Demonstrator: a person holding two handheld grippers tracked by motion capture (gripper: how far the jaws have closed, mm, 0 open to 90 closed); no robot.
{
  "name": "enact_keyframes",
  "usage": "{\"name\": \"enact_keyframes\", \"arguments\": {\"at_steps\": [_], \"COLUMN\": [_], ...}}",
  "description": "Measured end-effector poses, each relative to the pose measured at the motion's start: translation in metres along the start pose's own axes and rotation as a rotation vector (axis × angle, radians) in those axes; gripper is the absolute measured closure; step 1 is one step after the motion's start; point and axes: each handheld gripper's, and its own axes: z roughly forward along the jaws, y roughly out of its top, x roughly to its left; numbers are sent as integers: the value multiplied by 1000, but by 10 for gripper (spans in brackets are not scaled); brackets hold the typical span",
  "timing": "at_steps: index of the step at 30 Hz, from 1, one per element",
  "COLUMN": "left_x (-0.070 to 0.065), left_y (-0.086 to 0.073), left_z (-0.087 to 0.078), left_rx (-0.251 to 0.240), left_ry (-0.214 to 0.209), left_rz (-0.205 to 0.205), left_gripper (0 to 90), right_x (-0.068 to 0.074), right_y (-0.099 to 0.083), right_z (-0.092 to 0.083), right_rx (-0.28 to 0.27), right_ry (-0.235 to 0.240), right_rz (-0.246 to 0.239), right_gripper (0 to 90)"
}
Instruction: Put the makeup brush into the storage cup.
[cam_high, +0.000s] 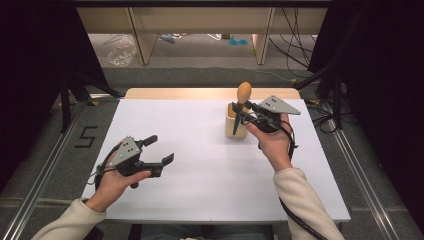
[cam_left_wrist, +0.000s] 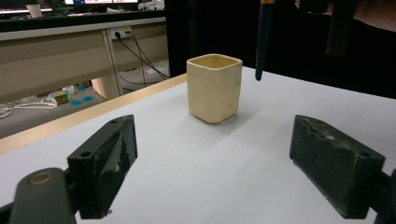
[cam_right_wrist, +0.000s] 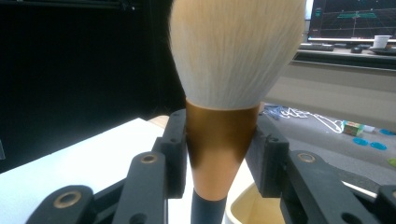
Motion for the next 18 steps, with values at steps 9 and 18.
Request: {"name": "enact_keyframes", "arguments": {"at_steps": [9, 18], "left_x": [0, 0], "left_y": [0, 0], "left_z": [0, 0], "left_rx": [0, -2], "left_ry": [-1, -3], "left_rz": [0, -2], "left_gripper": [147, 147], "right_x": [-1, -2], "right_y": [1, 3], "right_z": [1, 2], "right_rx": [-2, 7], "right_ry": [-7, 0], "right_rz": [2, 6], "right_gripper": [640, 640]}}
